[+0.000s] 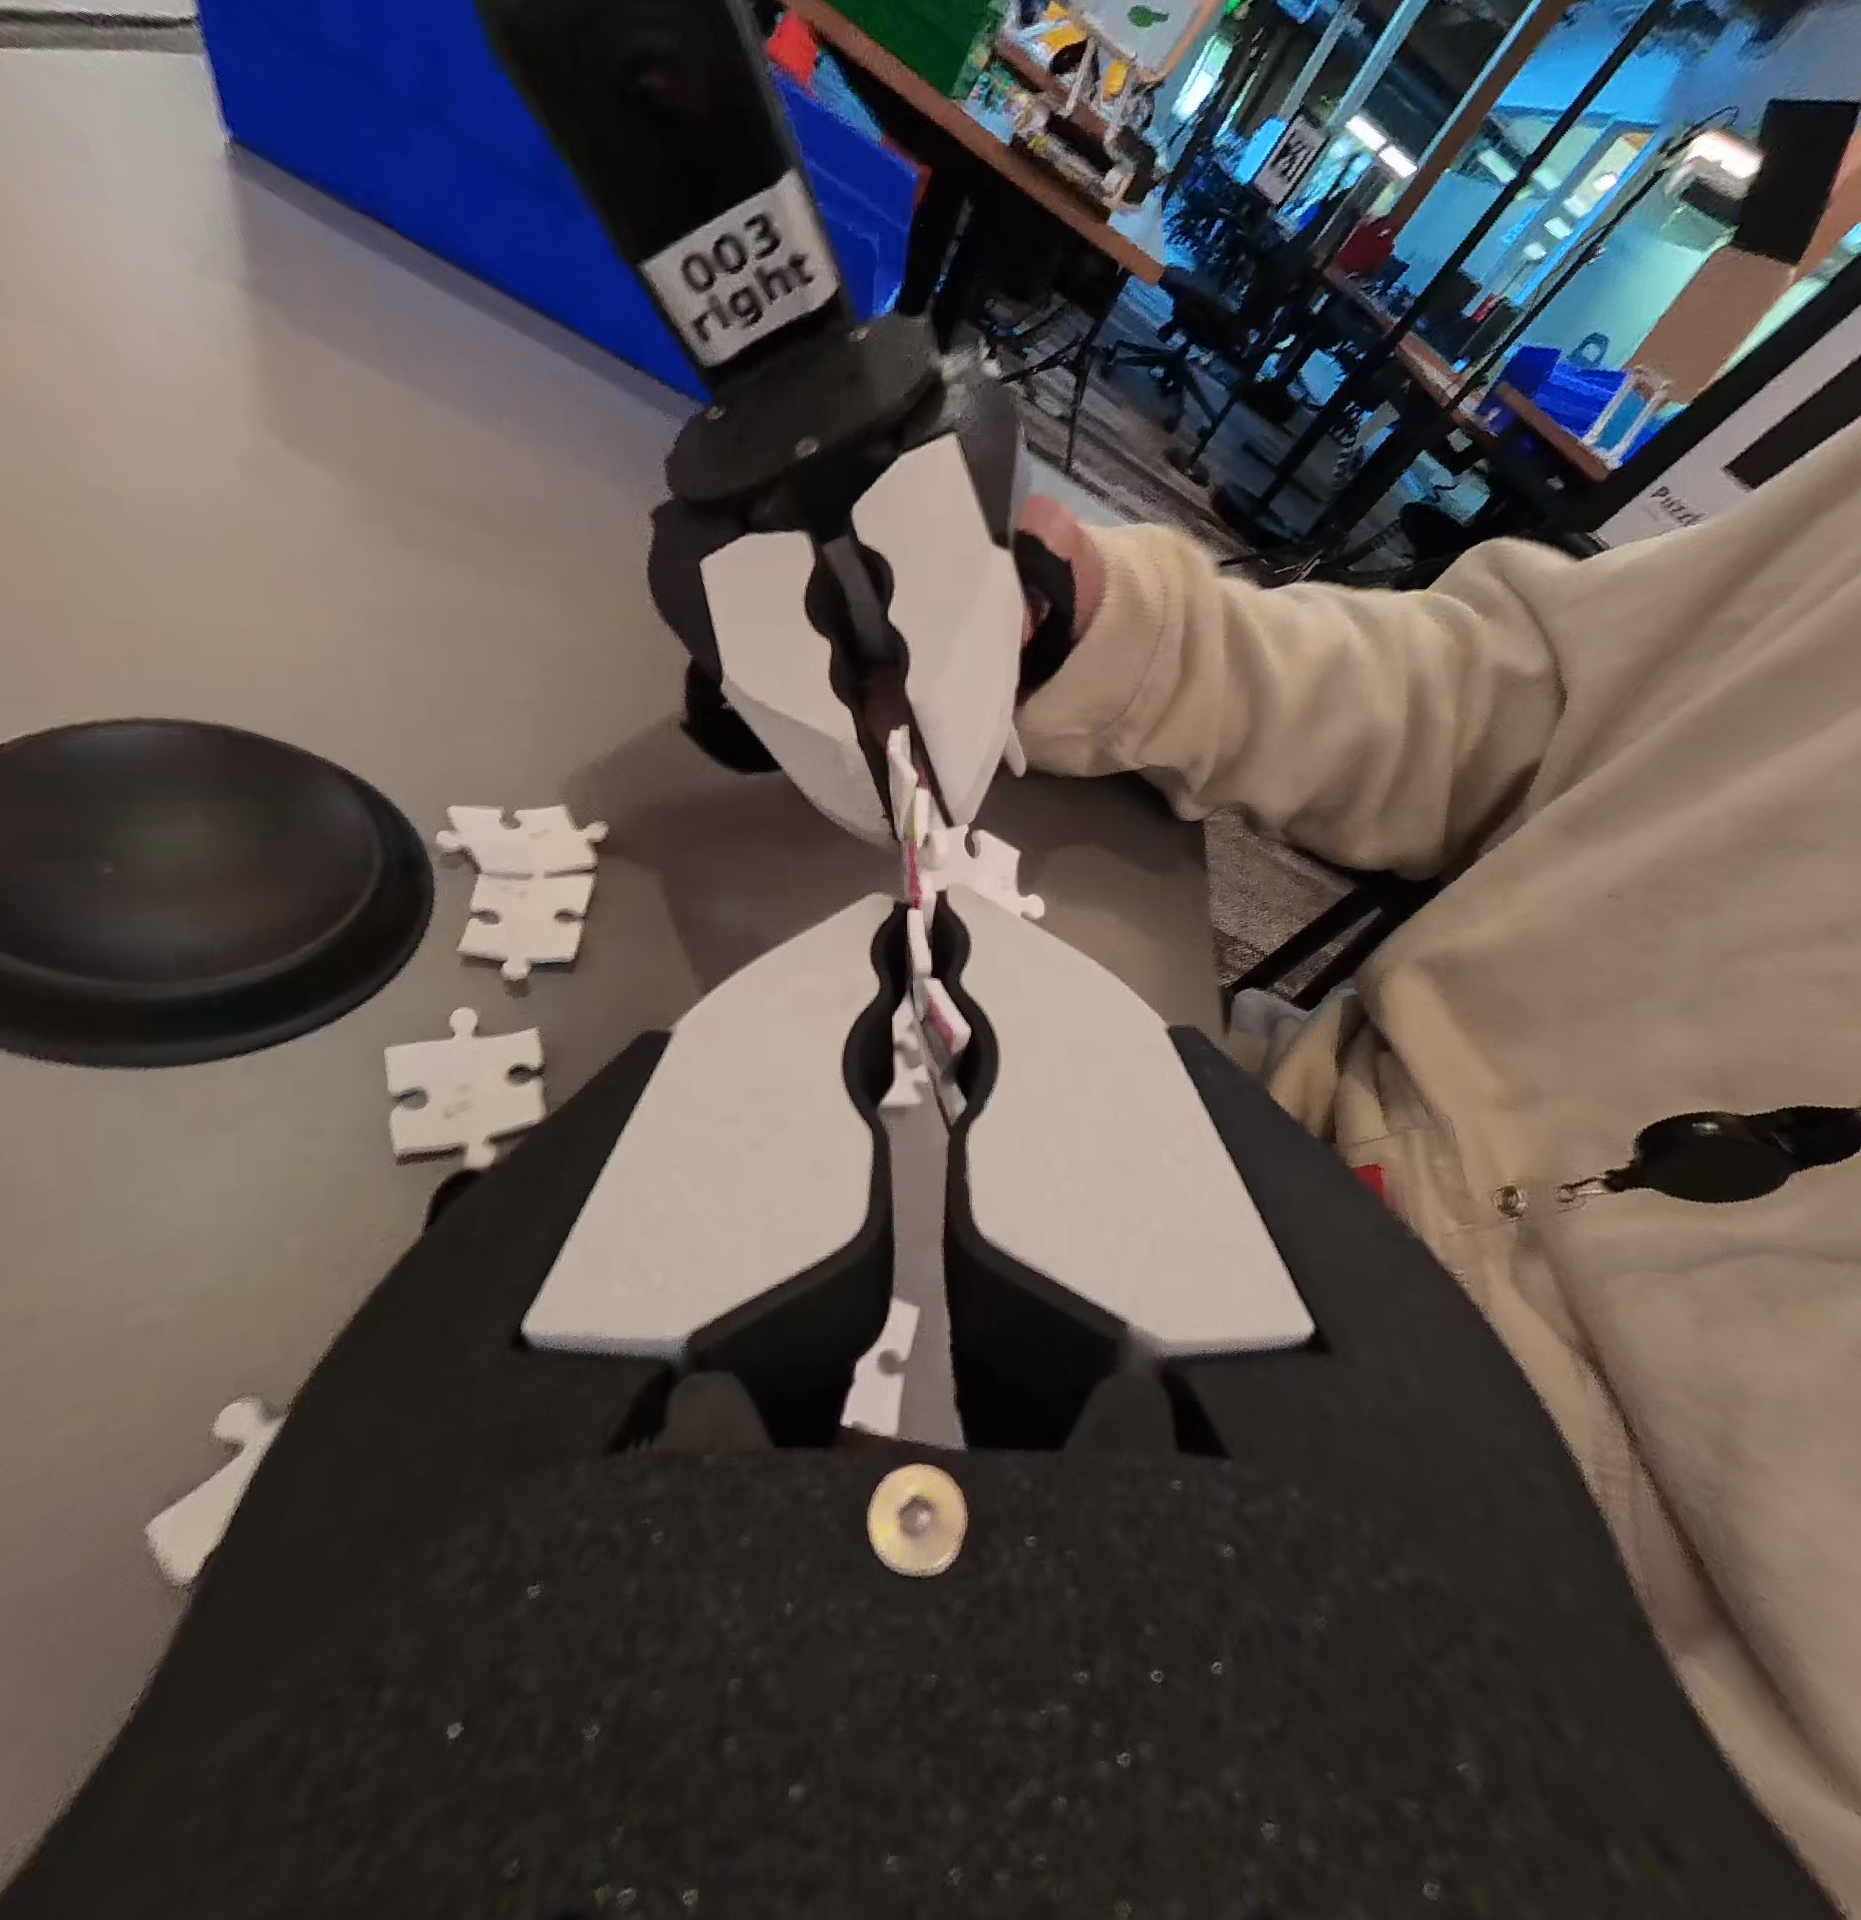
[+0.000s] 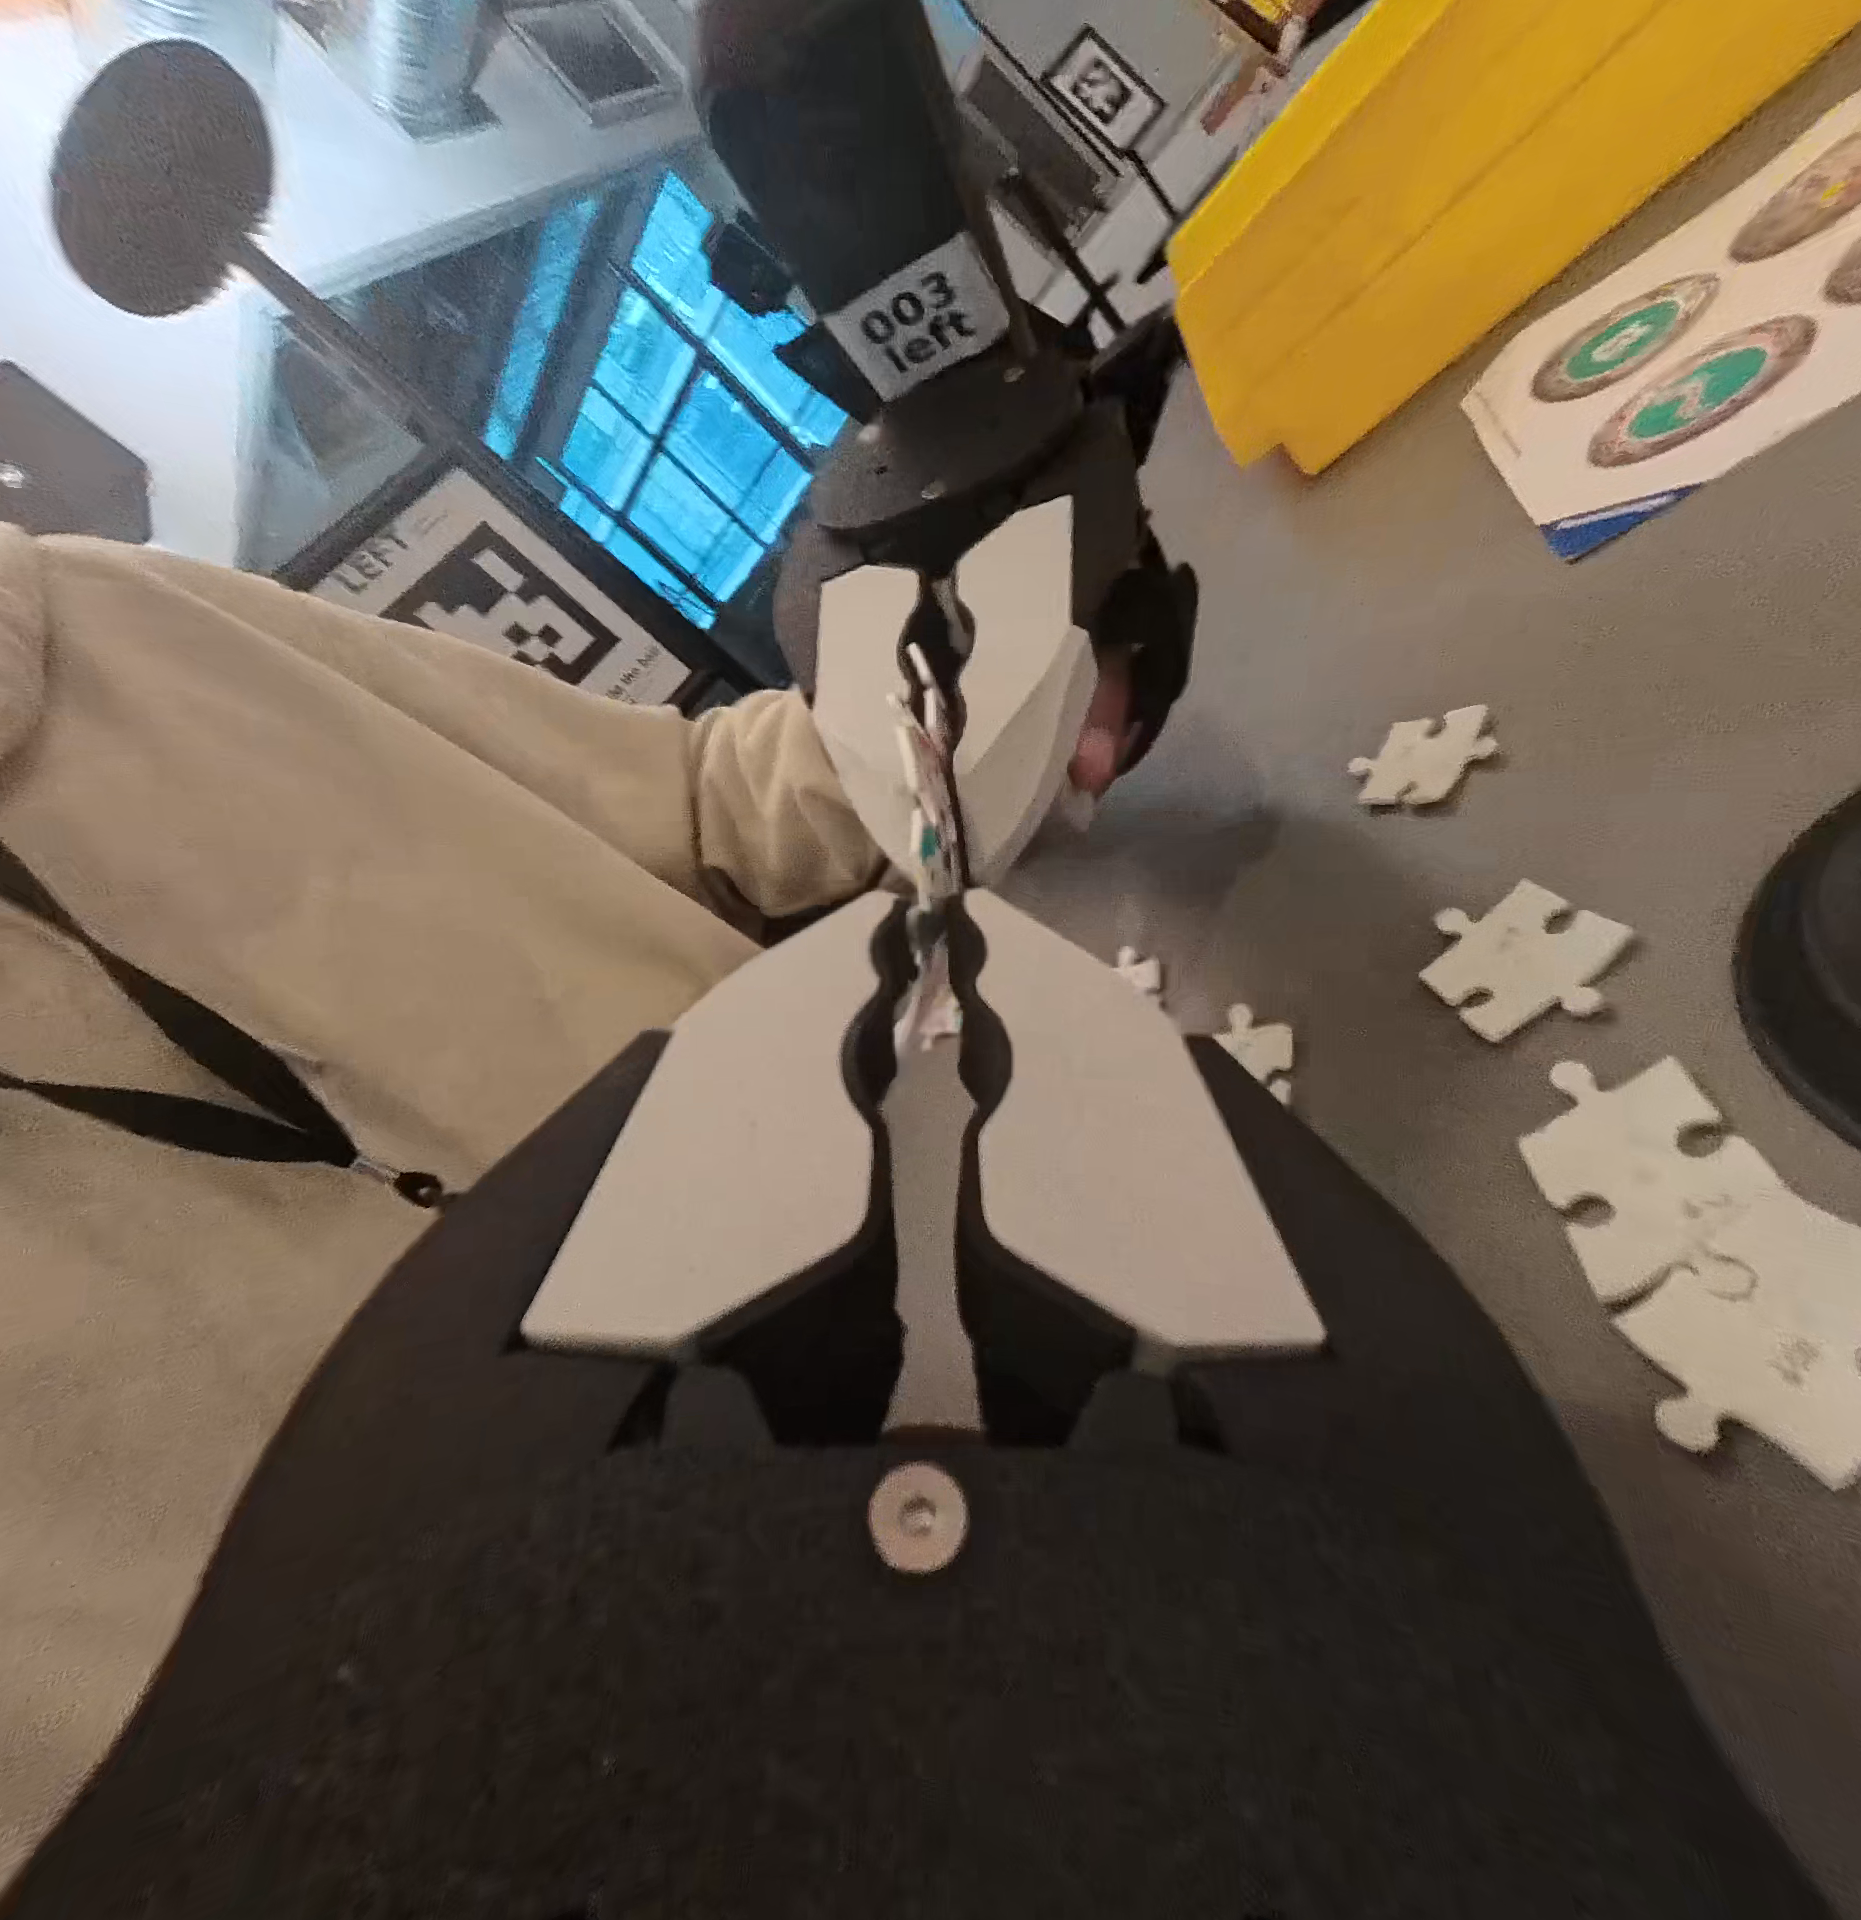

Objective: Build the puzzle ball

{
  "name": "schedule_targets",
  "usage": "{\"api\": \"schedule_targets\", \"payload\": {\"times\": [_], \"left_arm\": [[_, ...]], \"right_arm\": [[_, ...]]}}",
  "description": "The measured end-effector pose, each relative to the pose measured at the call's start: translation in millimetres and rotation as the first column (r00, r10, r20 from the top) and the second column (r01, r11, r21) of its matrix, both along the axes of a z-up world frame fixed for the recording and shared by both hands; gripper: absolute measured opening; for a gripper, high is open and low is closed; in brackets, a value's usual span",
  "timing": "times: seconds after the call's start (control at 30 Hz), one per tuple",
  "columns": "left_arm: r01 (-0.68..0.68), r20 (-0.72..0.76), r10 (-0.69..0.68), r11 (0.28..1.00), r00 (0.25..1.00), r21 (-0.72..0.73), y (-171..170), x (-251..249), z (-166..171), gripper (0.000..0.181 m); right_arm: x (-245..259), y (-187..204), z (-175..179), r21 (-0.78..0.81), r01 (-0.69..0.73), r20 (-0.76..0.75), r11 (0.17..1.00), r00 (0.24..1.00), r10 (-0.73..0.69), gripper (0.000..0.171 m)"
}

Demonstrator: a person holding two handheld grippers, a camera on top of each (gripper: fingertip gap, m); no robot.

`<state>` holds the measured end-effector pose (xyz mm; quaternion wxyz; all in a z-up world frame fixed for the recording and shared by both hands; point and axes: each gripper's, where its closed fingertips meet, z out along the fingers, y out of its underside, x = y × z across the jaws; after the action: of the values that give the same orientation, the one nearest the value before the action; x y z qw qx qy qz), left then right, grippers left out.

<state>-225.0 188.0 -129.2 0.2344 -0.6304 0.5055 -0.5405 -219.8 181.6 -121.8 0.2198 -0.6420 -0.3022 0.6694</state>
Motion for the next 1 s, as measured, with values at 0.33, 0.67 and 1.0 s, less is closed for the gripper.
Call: {"api": "schedule_targets", "payload": {"times": [0.33,0.67,1.0], "left_arm": [[-0.311,-0.367,0.420,0.895,0.830,0.319,65,-25,-59,0.002],[-0.328,-0.092,0.337,0.939,0.937,0.106,41,-22,-13,0.002],[-0.339,0.007,0.339,0.940,0.941,-0.032,41,-4,2,0.002]], "right_arm": [[-17,11,-3,0.710,0.142,0.369,0.689,0.759,-0.536,0.002],[137,55,14,0.599,0.338,0.554,0.726,0.480,-0.680,0.002],[444,47,-8,0.539,0.607,0.799,0.584,-0.150,-0.582,0.029]]}}
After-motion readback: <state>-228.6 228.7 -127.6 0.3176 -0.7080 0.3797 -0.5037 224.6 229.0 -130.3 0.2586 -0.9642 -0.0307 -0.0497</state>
